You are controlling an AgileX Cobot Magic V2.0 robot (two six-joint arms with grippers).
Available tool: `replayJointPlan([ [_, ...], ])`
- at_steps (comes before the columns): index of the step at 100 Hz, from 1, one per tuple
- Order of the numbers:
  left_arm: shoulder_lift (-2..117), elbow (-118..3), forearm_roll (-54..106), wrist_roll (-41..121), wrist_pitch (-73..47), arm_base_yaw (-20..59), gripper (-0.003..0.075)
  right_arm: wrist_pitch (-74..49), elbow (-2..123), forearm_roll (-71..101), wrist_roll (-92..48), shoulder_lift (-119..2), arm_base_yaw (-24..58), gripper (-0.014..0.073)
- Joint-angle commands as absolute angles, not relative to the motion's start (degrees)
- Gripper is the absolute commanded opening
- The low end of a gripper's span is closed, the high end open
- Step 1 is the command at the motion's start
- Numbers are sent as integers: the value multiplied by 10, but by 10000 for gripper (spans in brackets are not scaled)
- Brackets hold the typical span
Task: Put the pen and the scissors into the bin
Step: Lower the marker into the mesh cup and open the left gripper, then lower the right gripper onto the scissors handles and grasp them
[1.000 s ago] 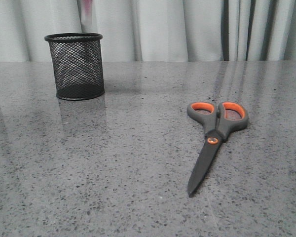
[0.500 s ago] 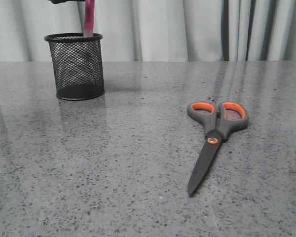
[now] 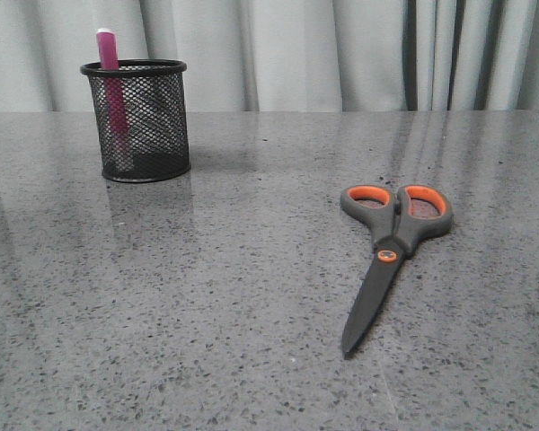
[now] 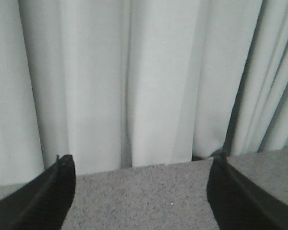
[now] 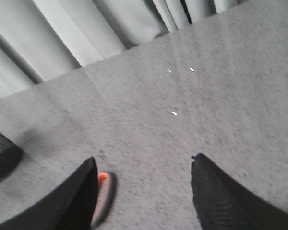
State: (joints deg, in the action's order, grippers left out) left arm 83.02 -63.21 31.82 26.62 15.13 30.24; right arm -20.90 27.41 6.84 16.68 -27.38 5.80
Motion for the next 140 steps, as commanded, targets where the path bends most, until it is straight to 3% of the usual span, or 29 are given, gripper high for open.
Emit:
replayJointPlan([
  [1, 753, -649, 309, 301, 134, 305, 513, -192, 336, 74, 149, -292, 78, 379],
  [19, 655, -649, 309, 313, 34, 305, 469, -259, 454, 87, 105, -388, 191, 358],
  [40, 595, -649, 303, 313, 10, 305, 461, -380, 560, 75, 127, -566, 304, 358],
  [55, 570, -649, 295, 313, -7, 305, 461, -459, 611, 72, 155, -657, 308, 371],
  [74, 556, -649, 295, 313, -16, 306, 461, -543, 661, 72, 193, -746, 308, 478],
  [86, 551, -649, 295, 313, -26, 306, 461, -577, 663, 90, 211, -791, 308, 479],
  [140, 550, -649, 298, 313, -62, 306, 461, -548, 666, 96, 302, -893, 308, 475],
])
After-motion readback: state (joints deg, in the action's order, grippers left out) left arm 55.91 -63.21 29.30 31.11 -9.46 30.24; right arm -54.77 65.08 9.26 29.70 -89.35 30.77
